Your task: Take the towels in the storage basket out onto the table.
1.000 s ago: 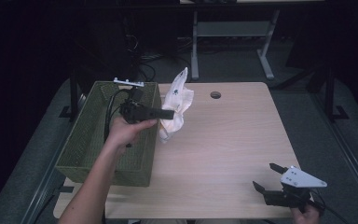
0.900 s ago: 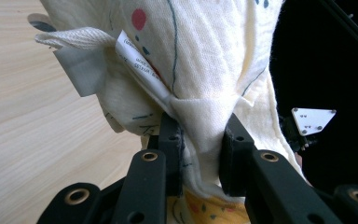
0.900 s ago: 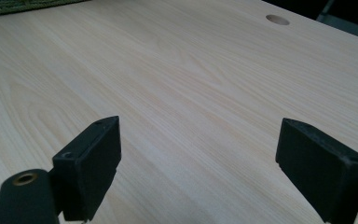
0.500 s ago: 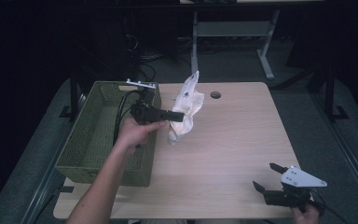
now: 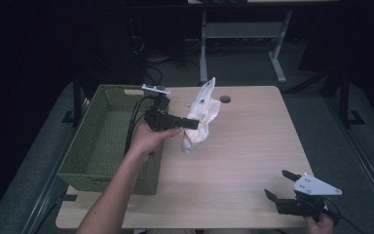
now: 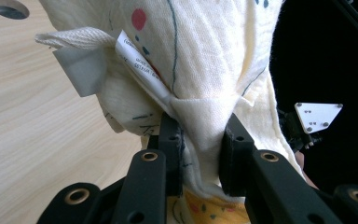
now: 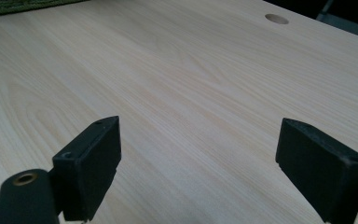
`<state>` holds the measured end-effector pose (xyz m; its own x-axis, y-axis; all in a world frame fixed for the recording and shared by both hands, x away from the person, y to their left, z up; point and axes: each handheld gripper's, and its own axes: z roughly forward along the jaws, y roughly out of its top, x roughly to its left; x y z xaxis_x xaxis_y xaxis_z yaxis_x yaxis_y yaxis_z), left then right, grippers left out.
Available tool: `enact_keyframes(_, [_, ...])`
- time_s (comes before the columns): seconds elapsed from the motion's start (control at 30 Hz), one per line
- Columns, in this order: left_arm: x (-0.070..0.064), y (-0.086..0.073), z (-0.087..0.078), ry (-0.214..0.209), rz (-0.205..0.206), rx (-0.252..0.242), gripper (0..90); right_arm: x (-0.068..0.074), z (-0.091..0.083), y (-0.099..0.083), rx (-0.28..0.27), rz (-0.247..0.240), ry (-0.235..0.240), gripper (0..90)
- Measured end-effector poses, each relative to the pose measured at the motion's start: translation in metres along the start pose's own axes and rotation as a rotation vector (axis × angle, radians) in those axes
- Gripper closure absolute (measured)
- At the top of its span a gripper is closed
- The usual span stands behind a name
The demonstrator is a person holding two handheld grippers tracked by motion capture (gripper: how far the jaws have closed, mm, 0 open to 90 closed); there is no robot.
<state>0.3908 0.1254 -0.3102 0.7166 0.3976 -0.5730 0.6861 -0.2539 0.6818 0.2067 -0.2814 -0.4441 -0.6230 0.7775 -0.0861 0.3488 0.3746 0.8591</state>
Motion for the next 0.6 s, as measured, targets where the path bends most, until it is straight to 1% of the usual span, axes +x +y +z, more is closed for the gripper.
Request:
enact_keyframes(0.2, [-0.001, 0.001, 0.012, -0.005, 0.004, 0.014, 74.8, 0.0, 0.0, 0.0, -0.001, -0.001, 0.0, 13.7])
enact_keyframes(0.33, [0.001, 0.001, 0.021, -0.002, -0.002, 0.025, 74.8, 0.0, 0.0, 0.0, -0.001, -0.001, 0.0, 13.7])
enact_keyframes(0.5, [0.005, 0.0, 0.034, 0.002, -0.006, 0.04, 74.8, -0.001, 0.0, 0.0, -0.001, -0.005, 0.001, 13.7])
enact_keyframes(0.6, [0.007, -0.001, 0.042, 0.006, -0.016, 0.047, 74.7, 0.0, -0.001, 0.0, -0.002, 0.001, 0.003, 13.7])
